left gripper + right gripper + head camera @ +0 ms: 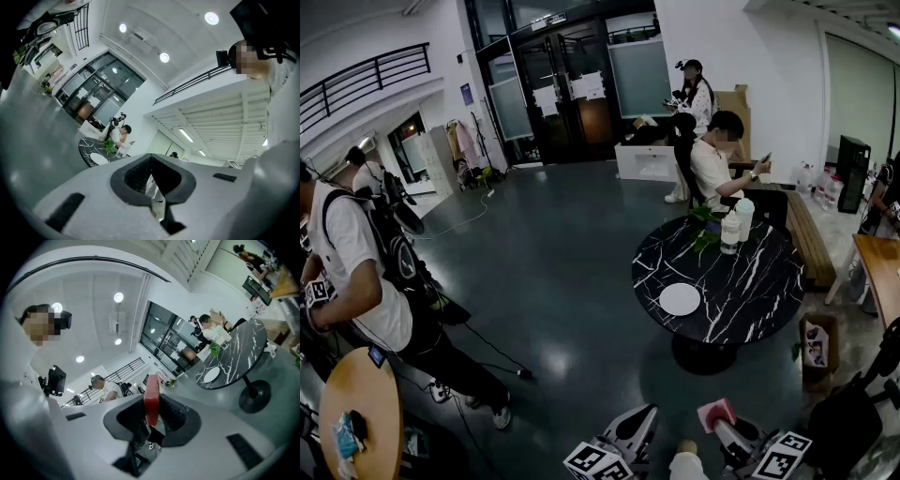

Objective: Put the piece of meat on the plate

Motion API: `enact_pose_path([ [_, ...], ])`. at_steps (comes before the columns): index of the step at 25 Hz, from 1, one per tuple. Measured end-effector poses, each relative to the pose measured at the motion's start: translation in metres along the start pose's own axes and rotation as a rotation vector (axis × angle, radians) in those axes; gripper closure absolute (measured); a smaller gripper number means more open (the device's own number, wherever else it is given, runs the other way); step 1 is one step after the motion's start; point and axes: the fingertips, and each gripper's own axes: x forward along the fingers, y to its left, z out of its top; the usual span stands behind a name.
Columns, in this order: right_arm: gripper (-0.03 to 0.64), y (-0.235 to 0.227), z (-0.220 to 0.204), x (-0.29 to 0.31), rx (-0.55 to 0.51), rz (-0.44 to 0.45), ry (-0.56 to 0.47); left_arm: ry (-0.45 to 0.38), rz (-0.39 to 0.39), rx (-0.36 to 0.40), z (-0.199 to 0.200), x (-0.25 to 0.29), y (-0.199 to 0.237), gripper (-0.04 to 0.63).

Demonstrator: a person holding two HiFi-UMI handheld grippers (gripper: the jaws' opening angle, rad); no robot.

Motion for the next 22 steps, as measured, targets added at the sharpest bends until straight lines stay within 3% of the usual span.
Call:
enact_pose_path([
  [7, 0.531, -0.056, 0.043, 0.064, 0.001, 0.049, 0.025, -0.003, 0.055, 0.020, 0.016, 0.068, 0.057, 0.587],
  [13, 0.531, -0.100, 0.084, 0.104, -0.016, 0.068, 0.044, -0.032, 0.050, 0.034, 0.032, 0.137, 0.087, 0.586],
  [22, 0.531, -0.152, 0.109, 0.131, 0.007, 0.051, 0.077, -0.004, 0.114, 0.038, 0.019, 0.182, 0.128, 0.588],
])
